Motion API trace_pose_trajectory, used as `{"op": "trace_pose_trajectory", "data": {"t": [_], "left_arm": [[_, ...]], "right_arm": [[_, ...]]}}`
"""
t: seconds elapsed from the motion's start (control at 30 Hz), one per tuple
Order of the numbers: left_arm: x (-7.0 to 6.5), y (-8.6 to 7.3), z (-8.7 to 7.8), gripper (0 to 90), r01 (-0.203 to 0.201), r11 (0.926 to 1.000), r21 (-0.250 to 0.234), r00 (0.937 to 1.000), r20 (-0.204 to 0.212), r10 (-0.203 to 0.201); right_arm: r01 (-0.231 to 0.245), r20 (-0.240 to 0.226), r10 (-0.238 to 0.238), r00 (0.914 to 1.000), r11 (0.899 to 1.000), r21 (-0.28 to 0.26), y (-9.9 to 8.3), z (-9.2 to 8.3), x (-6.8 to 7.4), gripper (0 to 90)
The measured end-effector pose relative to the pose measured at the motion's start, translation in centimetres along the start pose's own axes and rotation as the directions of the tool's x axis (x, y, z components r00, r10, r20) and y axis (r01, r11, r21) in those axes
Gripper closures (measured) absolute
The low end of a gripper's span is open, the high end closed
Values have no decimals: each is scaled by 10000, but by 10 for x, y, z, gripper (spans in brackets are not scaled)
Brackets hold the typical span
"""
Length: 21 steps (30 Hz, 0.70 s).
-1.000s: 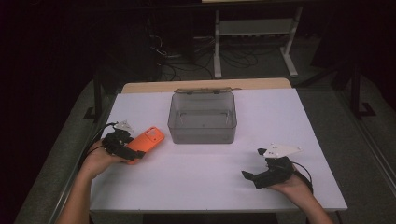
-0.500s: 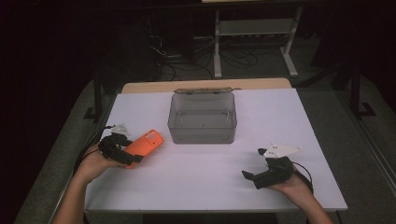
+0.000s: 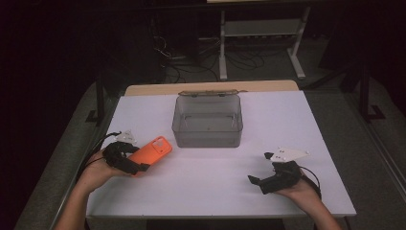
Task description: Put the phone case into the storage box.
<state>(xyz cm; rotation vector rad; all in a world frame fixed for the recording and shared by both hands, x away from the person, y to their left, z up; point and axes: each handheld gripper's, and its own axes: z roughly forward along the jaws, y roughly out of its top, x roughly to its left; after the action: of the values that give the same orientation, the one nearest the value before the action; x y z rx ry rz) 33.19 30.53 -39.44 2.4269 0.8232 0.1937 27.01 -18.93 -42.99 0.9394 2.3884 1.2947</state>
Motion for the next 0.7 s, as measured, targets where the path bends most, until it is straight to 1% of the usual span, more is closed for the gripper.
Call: {"op": "trace_pose_trajectory", "data": {"t": [0.1, 0.17, 0.3, 0.33, 0.5, 0.53, 0.7], "left_arm": [[-6, 3, 1, 164, -171, 9998, 29, 9997, 146, 171], [-9, 3, 2, 164, -242, 9997, 14, 9996, 152, 241], [-14, 6, 5, 164, -363, 9993, 32, 9987, 372, 362], [-16, 7, 5, 164, -464, 9989, 49, 9981, 406, 462], [-21, 10, 9, 164, -545, 9985, -9, 9971, 536, 545], [-23, 12, 11, 164, -633, 9980, -10, 9958, 661, 632], [-30, 18, 16, 164, -823, 9966, -24, 9932, 827, 823]], "right_arm": [[-8, 2, 8, 10000, 10000, -2, 0, 0, 0, 0], [-9, -1, 9, 10000, 10000, -4, 0, 0, 0, 0], [-11, -4, 11, 10000, 10000, 7, 0, 0, 0, 0], [-8, -5, 8, 10000, 10000, 6, 0, 0, 0, 0], [0, -13, 0, 10000, 10000, 4, 0, 0, 0, 0], [14, -19, -14, 10000, 10000, 3, 0, 0, 0, 0], [1, -27, -1, 10000, 10000, -9, 0, 0, 0, 0]]}}
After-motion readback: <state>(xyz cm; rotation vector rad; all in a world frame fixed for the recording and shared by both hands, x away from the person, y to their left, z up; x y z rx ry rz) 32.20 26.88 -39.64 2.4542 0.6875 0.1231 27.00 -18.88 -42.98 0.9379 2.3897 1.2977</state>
